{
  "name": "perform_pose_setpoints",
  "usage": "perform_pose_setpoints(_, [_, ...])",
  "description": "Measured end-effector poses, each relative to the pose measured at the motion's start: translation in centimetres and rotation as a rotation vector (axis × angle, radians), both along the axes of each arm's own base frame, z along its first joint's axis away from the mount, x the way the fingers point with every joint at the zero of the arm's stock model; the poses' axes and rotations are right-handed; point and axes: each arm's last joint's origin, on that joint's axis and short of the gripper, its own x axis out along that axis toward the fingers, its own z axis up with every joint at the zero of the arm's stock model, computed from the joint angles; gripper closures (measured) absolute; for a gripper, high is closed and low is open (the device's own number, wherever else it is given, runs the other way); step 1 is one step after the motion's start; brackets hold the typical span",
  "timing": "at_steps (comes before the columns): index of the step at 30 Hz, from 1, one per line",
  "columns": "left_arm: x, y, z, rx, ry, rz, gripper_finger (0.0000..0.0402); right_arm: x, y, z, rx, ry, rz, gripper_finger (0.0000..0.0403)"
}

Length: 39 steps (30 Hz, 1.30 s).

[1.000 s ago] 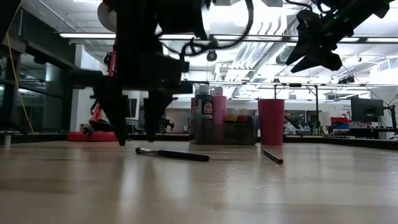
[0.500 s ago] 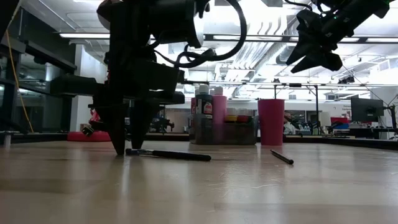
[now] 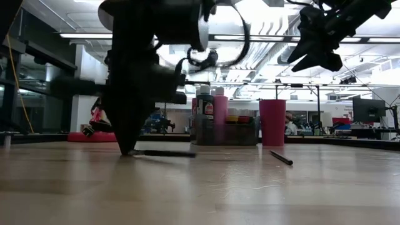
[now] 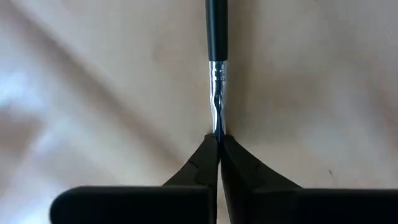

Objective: Pick & Place Paint Supplies
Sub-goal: Put the black paintbrush into the red cup

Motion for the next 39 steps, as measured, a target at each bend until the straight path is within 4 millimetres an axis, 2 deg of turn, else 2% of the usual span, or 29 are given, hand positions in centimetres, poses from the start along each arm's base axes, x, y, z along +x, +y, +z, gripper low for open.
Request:
perform_pose_setpoints(4, [1.0, 0.6, 2.8, 0.248, 0.020, -0.100, 0.0400, 0.2, 0.2, 0.2, 0.027, -0.036, 0.063, 0.0254])
perform_pose_setpoints(6, [2.1, 0.7, 5.3, 0.372, -0.057, -0.141, 0.0401, 0.3, 0.3, 0.3, 0.054, -0.067, 0.110, 0.0254])
perform_pose_setpoints(9, [3.0, 0.9, 8.6, 0.541, -0.082, -0.225, 0.0401, 0.6, 0.5, 0.7, 0.089, -0.131, 0.197, 0.0254])
perform_pose_setpoints(14, [5.2, 0.8, 15.0, 0.748, -0.243, -0.322, 0.0401, 1.0, 0.7, 1.7, 0.126, -0.258, 0.313, 0.0254])
perform_pose_setpoints(19, [6.4, 0.8, 21.1, 0.935, -0.380, -0.364, 0.0401, 1.4, 0.7, 2.7, 0.122, -0.374, 0.406, 0.0254])
perform_pose_setpoints(25, [6.9, 0.8, 26.8, 1.058, -0.515, -0.406, 0.0401, 2.3, 0.5, 3.9, 0.168, -0.507, 0.453, 0.0254])
perform_pose_setpoints(28, [7.0, 0.7, 28.2, 1.106, -0.525, -0.456, 0.0401, 3.0, 0.2, 4.3, 0.182, -0.559, 0.489, 0.0254])
perform_pose_setpoints(31, [7.2, 0.7, 28.5, 1.145, -0.498, -0.514, 0.0401, 3.7, 0.0, 4.8, 0.209, -0.625, 0.575, 0.0243])
perform_pose_setpoints(35, [7.2, 0.7, 28.6, 1.154, -0.475, -0.563, 0.0401, 4.6, -0.2, 5.6, 0.231, -0.710, 0.695, 0.0206])
perform_pose_setpoints(39, [7.3, 0.6, 28.6, 1.147, -0.482, -0.573, 0.0401, 5.6, -0.6, 5.3, 0.245, -0.723, 0.735, 0.0169])
